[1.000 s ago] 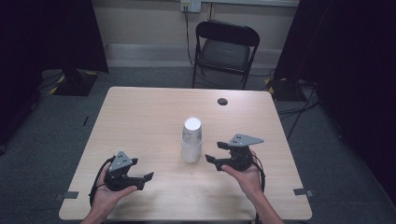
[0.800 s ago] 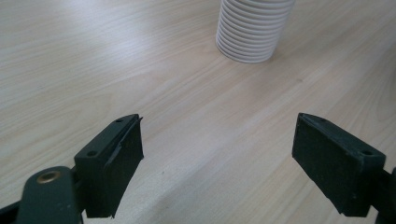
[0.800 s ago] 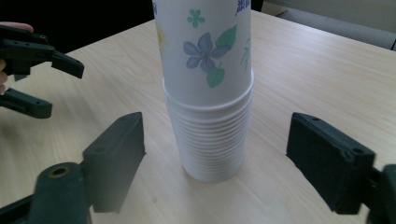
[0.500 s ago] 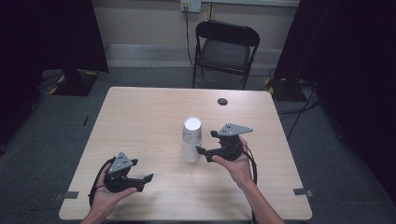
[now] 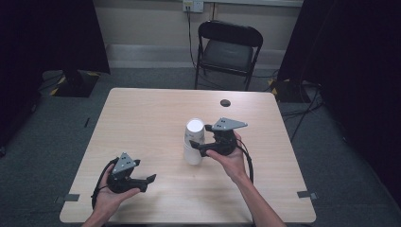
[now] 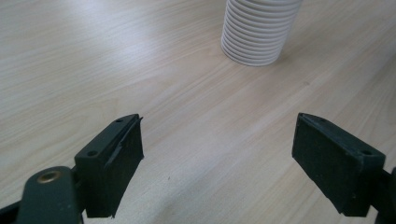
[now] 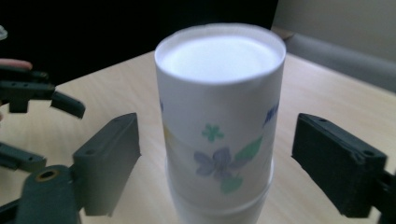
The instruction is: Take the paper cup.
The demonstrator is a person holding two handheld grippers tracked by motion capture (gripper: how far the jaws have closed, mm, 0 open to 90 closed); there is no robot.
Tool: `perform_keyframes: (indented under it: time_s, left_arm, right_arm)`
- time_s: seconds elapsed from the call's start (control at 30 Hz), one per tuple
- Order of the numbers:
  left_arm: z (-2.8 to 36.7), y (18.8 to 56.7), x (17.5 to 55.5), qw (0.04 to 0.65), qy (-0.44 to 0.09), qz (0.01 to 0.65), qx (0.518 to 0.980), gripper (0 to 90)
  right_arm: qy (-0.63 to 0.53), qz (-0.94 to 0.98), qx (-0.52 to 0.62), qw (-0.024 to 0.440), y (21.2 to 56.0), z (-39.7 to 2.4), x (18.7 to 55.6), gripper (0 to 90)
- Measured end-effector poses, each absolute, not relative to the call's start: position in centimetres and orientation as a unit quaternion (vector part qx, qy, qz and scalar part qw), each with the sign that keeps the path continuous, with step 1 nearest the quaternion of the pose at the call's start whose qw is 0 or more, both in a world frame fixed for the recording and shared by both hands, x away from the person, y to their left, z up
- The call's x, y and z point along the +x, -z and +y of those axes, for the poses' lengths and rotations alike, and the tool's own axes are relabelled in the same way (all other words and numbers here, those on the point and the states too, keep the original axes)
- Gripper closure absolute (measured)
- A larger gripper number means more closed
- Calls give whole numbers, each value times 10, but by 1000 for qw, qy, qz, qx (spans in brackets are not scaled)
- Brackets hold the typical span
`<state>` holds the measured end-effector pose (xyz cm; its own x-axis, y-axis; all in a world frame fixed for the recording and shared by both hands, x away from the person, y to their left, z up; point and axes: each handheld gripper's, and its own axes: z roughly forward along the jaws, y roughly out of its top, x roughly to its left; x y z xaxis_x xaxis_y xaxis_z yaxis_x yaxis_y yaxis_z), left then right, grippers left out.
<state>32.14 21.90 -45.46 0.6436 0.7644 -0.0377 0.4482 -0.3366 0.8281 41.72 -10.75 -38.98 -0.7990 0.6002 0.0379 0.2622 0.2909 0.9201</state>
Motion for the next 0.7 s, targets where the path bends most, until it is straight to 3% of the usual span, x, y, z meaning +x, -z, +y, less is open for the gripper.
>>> perform_keyframes:
  time_s: [0.4, 0.5, 0.7]
  left_arm:
    - [217, 457, 322, 423, -173, 371, 808, 174]
    - [216, 458, 323, 420, -168, 370, 812, 174]
    - [213, 459, 322, 415, -168, 362, 818, 175]
  right_arm:
    - [-534, 786, 269, 160, 388, -95, 430, 156]
    - [-541, 783, 264, 158, 390, -95, 433, 226]
    - [-543, 780, 267, 158, 391, -94, 435, 219]
